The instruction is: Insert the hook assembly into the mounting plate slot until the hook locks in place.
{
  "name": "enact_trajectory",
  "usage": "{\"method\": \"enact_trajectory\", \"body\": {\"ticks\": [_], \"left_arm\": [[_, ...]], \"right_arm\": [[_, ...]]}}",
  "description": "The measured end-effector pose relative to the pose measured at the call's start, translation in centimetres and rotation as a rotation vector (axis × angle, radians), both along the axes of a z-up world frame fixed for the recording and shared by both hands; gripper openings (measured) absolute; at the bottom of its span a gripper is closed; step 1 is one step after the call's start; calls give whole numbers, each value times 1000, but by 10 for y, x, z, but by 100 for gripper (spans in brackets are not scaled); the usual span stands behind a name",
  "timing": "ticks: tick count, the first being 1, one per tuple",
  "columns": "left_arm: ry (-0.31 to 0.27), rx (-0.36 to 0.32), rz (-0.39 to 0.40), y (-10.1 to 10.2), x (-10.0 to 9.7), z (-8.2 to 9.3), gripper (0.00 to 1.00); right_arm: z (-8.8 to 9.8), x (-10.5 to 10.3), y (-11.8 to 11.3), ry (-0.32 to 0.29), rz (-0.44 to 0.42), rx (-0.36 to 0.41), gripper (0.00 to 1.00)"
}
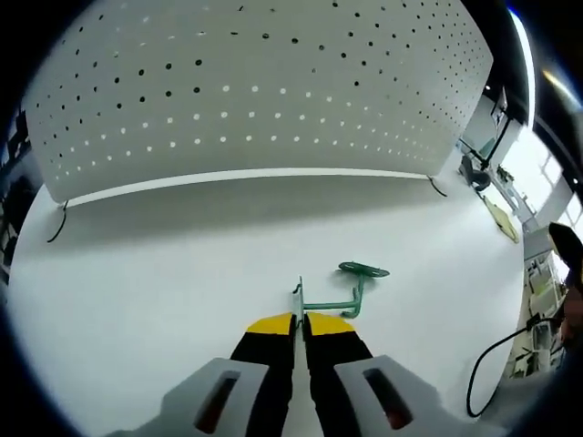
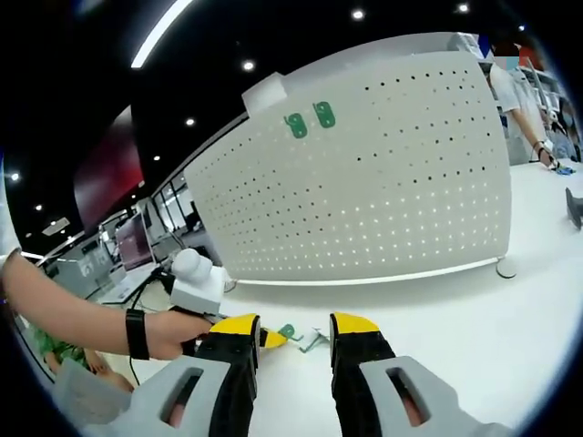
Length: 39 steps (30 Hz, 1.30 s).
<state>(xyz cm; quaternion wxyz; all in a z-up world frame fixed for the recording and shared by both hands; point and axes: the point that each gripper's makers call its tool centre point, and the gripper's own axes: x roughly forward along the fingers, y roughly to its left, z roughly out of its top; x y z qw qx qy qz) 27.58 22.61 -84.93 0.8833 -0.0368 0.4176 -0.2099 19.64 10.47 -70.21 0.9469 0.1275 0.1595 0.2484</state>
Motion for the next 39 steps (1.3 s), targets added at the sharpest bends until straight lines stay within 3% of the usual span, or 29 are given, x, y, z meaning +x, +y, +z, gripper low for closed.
{"method": "enact_trajectory", "body": {"ticks": [19,23,24,39], "left_arm": [[-78,-156,-34,-13,-25,36,3],[-103,-196,-38,-14,-30,48,3],[-99,-240,-15,-16,-31,53,3],[-203,-359,-3,-11,-56,97,3]], "right_arm": [[6,-2,22,-9,70,-17,30],[7,-3,23,-9,73,-15,30],[7,-4,24,-8,76,-16,30],[13,-15,46,-9,134,12,28]]}}
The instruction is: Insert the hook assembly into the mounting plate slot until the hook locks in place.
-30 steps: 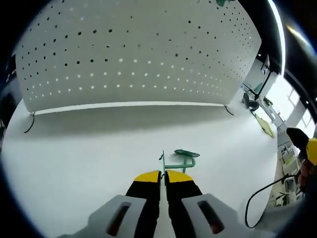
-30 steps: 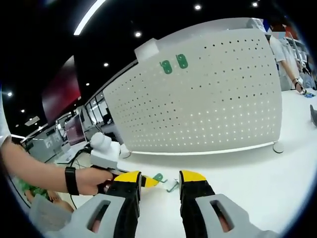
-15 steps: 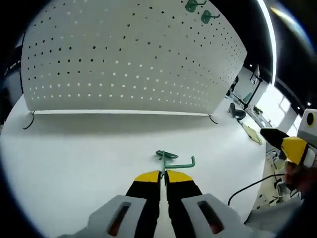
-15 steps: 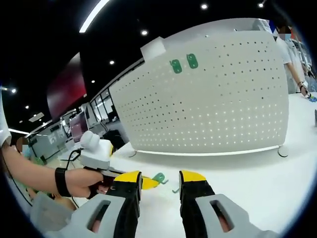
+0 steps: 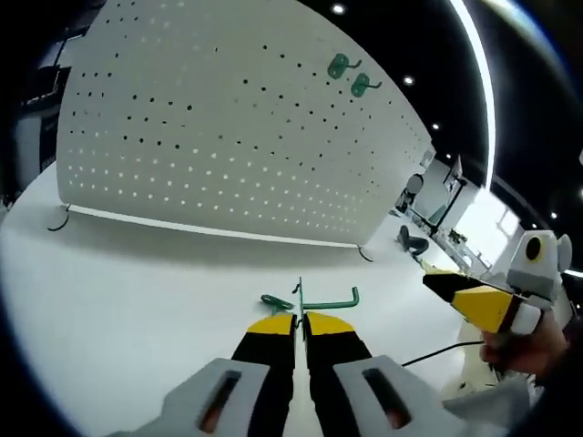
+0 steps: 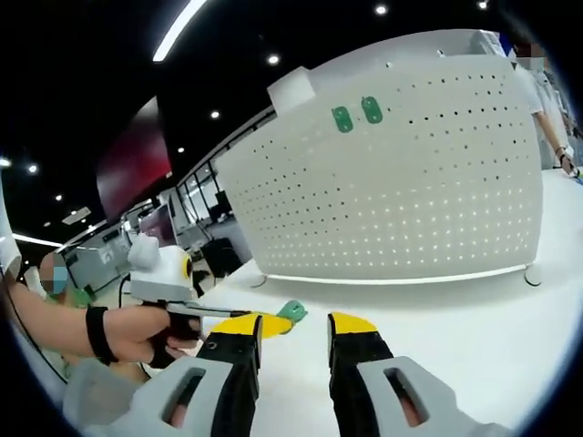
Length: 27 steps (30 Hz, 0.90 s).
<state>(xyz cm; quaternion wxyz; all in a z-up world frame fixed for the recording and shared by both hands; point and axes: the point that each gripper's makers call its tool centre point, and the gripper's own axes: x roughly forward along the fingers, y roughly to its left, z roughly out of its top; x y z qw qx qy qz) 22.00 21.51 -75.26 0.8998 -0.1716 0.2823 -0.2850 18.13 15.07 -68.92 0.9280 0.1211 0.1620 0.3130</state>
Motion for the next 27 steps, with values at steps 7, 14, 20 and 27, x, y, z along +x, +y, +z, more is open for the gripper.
{"method": "enact_trajectory", "body": {"ticks": [7,14,20,27], "left_arm": [[-44,-44,-16,-2,-13,18,3],[-112,-61,-40,-4,-27,36,3],[-181,-71,-82,-6,-41,49,3],[-242,-57,-117,-3,-55,58,3]], "right_arm": [[4,-6,10,4,26,24,25],[10,-14,21,10,58,46,20],[13,-22,31,26,83,67,15],[18,-30,41,32,88,82,11]]}}
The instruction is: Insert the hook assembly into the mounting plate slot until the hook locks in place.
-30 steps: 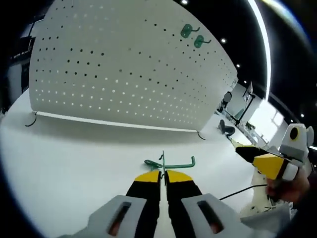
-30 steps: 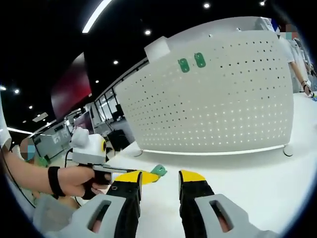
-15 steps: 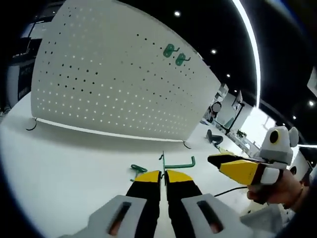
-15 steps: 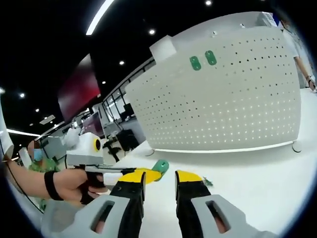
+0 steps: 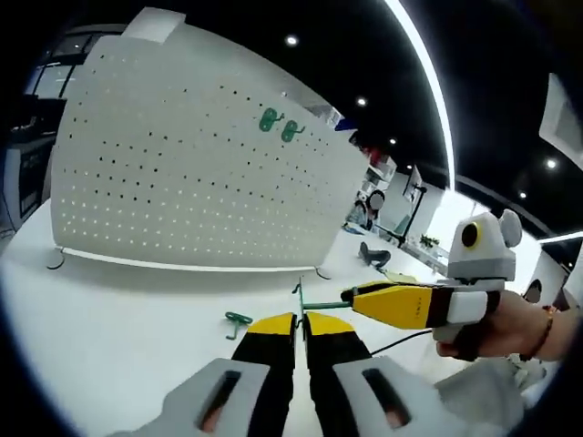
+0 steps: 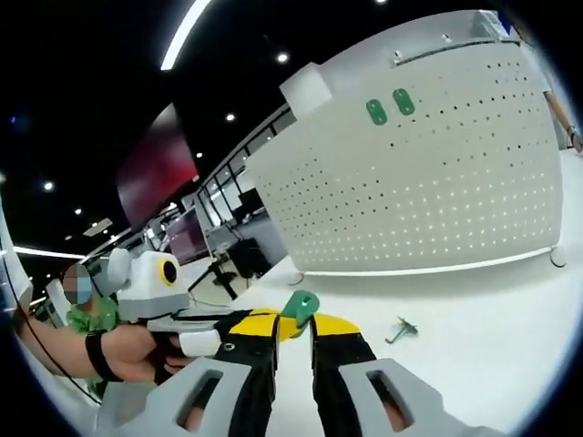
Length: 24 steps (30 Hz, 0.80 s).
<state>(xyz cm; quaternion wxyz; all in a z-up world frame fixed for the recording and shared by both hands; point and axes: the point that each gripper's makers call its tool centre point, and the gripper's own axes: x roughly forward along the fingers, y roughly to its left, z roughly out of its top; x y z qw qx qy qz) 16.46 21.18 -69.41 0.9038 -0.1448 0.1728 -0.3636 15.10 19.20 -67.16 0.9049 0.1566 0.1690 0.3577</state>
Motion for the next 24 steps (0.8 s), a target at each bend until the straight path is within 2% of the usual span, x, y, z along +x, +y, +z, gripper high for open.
{"method": "enact_trajectory", "body": {"ticks": [2,8,9,17,22,24], "left_arm": [[-14,-11,-12,1,-3,4,3],[-89,15,-28,10,-10,13,3],[-112,25,-45,11,-13,15,3],[-182,63,-69,24,-26,20,3],[-270,119,-116,24,-38,29,3],[-264,120,-110,27,-40,29,3]], "right_arm": [[0,-3,4,15,4,11,9],[1,-12,13,28,1,27,3],[2,-14,15,29,0,30,3],[4,-28,30,61,9,66,3],[11,-34,38,66,9,105,3],[9,-37,41,78,15,100,3]]}}
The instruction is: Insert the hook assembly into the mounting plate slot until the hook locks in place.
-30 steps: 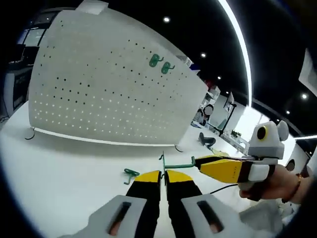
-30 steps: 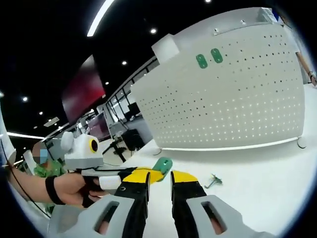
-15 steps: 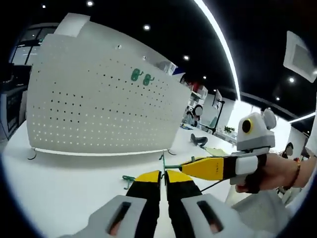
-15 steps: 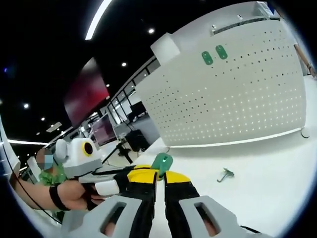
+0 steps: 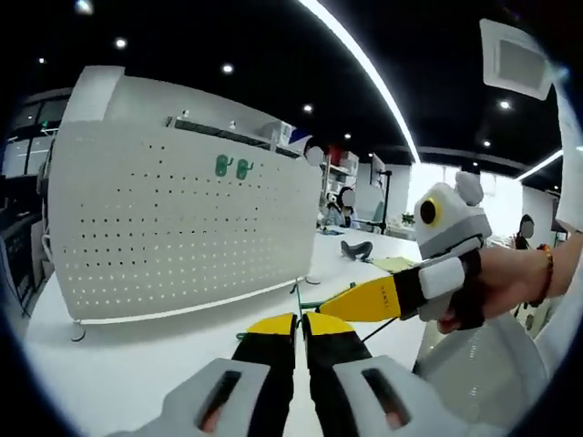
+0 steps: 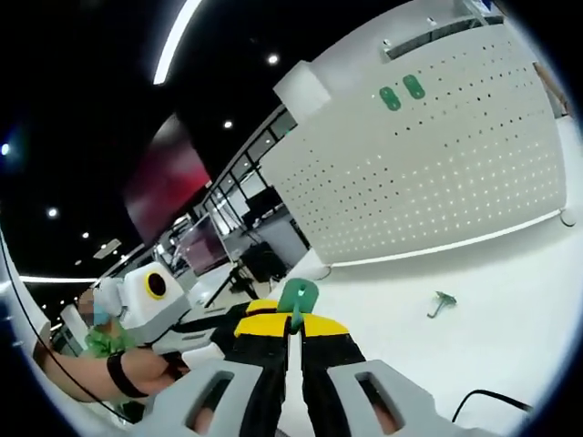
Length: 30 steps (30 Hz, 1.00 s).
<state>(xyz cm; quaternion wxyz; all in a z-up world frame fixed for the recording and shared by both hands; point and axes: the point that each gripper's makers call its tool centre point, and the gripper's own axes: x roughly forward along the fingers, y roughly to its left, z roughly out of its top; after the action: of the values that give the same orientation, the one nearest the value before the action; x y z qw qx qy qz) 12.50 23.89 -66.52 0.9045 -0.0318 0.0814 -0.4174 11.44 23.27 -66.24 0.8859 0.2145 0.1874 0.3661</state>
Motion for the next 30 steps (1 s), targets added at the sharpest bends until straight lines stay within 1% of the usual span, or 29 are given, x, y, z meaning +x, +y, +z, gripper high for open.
{"method": "enact_trajectory", "body": {"ticks": [3,4,5,7,10,11,12,13,14,15,18,20,22,23,24,26,28,30], "left_arm": [[-33,27,-13,3,-3,2,3],[-52,42,-25,4,-5,3,3],[-58,46,-33,5,-6,4,3],[-82,60,-47,5,-7,6,3],[-138,77,-57,6,-8,12,3],[-133,76,-58,5,-9,12,3],[-143,81,-59,5,-9,13,3],[-171,89,-67,5,-10,15,3],[-174,80,-71,5,-10,16,3],[-171,64,-75,5,-10,18,3],[-182,84,-93,4,-12,18,3],[-188,78,-99,4,-13,19,3],[-192,70,-96,3,-12,21,3],[-191,67,-95,3,-12,22,3],[-182,60,-96,3,-12,21,4],[-184,73,-90,4,-11,18,4],[-156,55,-78,5,-9,18,4],[-159,59,-71,6,-7,18,5]], "right_arm": [[0,-3,3,16,5,12,3],[0,-5,3,20,7,19,3],[1,-6,4,21,7,23,2],[3,-7,5,30,9,46,2],[6,-10,7,49,15,88,2],[6,-10,6,48,12,85,2],[8,-10,6,49,7,93,2],[9,-10,5,51,1,107,2],[12,-12,6,79,1,167,2],[13,-12,6,88,0,182,2],[11,-14,5,94,0,164,2],[13,-15,6,92,-1,167,1],[15,-14,5,103,-8,176,1],[16,-14,6,93,-6,160,1],[15,-14,5,71,-1,125,1],[14,-12,7,81,-6,110,1],[14,-11,8,66,-2,87,0],[14,-10,9,52,-1,61,0]]}}
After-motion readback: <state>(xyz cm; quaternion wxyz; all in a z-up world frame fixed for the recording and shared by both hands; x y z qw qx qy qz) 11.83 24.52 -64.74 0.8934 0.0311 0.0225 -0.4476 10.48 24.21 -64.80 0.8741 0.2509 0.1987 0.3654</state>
